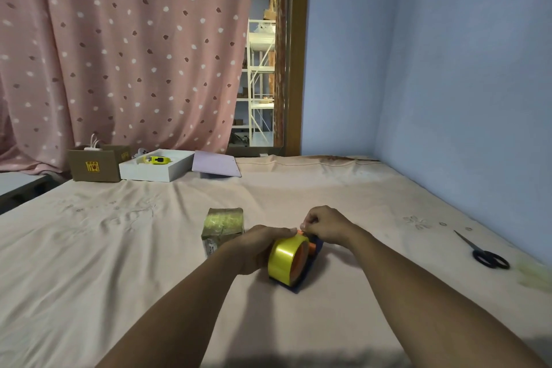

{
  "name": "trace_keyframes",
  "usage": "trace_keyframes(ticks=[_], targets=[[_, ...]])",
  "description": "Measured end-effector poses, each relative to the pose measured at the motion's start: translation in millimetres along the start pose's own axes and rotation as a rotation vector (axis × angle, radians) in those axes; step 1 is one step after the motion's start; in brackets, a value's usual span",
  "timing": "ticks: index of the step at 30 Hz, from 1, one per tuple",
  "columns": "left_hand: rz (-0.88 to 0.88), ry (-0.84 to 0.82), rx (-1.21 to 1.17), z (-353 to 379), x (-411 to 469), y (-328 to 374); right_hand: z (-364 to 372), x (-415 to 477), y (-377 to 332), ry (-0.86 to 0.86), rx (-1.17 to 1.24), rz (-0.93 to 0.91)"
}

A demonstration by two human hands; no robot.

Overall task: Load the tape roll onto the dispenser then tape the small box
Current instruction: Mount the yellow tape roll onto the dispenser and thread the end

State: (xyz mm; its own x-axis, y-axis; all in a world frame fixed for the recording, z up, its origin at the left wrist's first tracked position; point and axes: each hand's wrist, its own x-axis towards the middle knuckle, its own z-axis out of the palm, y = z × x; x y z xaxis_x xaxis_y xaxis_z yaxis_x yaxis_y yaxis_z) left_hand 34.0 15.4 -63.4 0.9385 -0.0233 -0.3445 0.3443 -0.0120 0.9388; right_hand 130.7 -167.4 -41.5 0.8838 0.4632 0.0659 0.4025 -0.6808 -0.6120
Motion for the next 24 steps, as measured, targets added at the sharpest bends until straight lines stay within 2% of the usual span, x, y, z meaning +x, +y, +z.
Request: trace_keyframes(ticks=[4, 9, 16, 24], targets=[[0.032, 0.074, -0.017, 6.4, 2.1, -1.2, 0.4, -2.3, -2.0, -0.013, -0.026, -0.033], [0.032, 0.078, -0.027, 9.2, 1.4, -3.8, 3.9, -2.3, 0.0, 0.022, -0.103, -0.059], [0.04, 0.066, -0.046, 11.3, -4.5, -3.6, 9.3, -1.2, 3.6, -0.013, -0.107, -0.064], [0.055, 0.104, -0.023, 11.6, -4.0, -5.7, 7.2, 4.0, 0.5, -0.124, -0.24, 0.036]])
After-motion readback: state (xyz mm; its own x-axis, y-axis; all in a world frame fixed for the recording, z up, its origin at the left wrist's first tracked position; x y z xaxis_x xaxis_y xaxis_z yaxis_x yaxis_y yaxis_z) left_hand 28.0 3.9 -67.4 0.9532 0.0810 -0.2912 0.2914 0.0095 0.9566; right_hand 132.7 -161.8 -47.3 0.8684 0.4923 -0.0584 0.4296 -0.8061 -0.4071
